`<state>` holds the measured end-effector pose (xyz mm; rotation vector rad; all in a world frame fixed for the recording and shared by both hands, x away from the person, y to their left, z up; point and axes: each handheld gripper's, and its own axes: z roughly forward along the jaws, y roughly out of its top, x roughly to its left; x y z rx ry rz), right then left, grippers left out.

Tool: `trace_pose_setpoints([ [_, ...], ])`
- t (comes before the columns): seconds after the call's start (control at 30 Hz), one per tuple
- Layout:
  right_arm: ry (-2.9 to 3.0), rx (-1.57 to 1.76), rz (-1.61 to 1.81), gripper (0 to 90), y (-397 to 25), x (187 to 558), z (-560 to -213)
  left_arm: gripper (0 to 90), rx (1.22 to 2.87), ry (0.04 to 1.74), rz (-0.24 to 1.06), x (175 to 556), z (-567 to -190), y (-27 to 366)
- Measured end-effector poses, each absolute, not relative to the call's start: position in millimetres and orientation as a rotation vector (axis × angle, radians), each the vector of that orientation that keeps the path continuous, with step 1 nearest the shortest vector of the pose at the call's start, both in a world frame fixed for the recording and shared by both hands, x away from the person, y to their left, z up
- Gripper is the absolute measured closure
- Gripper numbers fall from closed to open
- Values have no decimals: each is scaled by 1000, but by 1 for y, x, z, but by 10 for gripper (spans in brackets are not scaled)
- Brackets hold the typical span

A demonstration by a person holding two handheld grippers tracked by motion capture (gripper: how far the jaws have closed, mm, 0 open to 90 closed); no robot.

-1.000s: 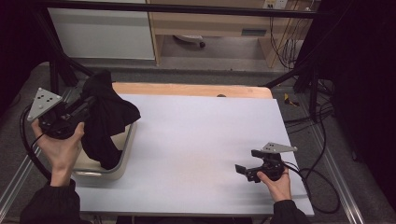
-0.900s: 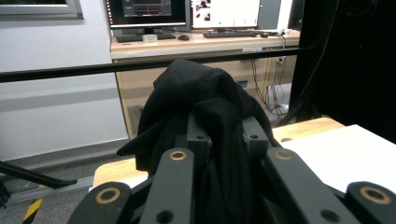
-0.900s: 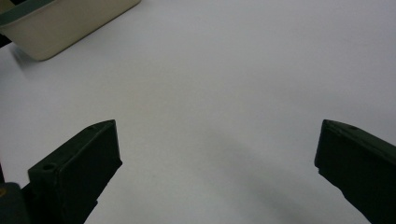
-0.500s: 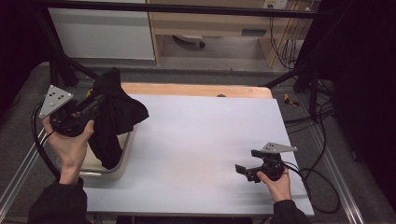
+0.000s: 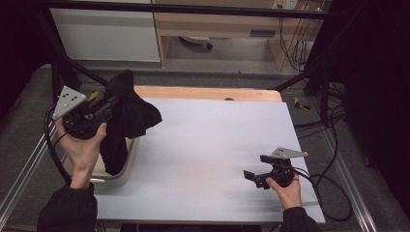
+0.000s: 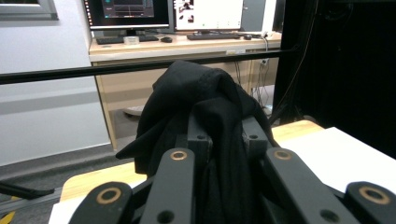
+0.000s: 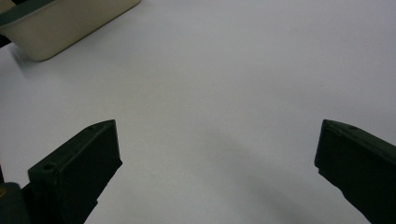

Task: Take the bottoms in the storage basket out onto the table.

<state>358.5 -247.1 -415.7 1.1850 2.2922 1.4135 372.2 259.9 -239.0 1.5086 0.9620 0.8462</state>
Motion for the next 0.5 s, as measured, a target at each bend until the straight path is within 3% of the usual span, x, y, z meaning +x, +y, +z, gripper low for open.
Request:
trace_pose_setpoints([
  [0.5,2293,1183,1413,6,-247,358,-416,787,1496,940,828,378,-241,240],
])
